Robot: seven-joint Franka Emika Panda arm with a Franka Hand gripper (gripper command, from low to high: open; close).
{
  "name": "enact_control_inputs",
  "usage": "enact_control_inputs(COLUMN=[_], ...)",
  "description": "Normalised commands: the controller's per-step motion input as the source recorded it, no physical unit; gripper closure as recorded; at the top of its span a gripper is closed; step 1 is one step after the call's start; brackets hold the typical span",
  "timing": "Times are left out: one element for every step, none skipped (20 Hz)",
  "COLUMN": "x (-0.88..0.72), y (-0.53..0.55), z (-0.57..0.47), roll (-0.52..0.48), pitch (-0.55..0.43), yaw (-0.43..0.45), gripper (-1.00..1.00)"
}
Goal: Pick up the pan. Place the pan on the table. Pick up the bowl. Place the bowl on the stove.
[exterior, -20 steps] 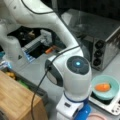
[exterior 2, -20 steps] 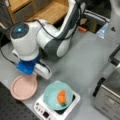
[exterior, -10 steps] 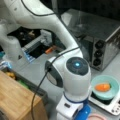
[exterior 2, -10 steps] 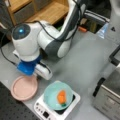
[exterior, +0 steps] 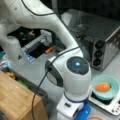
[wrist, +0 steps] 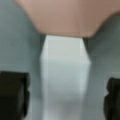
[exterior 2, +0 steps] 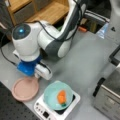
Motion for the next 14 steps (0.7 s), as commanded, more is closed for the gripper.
enact_control_inputs(x=[-0.12, -0.12, -0.13, -0.13, -0.14, -0.14, -0.14, -0.15, -0.15, -0.15, -0.16, -0.16, -0.16, -0.15], y=[0.16, 0.16, 0.16, 0.15, 0.15, 0.15, 0.15, 0.15, 0.15, 0.15, 0.15, 0.15, 0.15, 0.15], z=[-0.03, -0.03, -0.03, -0.02, -0.02, -0.02, -0.01, -0.02, -0.02, -0.02, -0.03, -0.03, -0.04, -0.05], roll=[-0.252, -0.252, -0.249, -0.246, -0.247, -0.241, -0.240, -0.241, -0.241, -0.241, -0.239, -0.240, -0.239, -0.238], pitch=[-0.084, -0.084, -0.083, -0.078, -0.079, -0.082, -0.081, -0.083, -0.083, -0.082, -0.081, -0.079, -0.080, -0.081], yaw=[0.028, 0.027, 0.025, 0.022, 0.017, 0.012, 0.009, 0.010, 0.011, 0.011, 0.010, 0.006, 0.005, 0.006], gripper=[-1.00, -1.00, -1.00, -1.00, -1.00, -1.00, -1.00, -1.00, -1.00, -1.00, -1.00, -1.00, -1.00, -1.00])
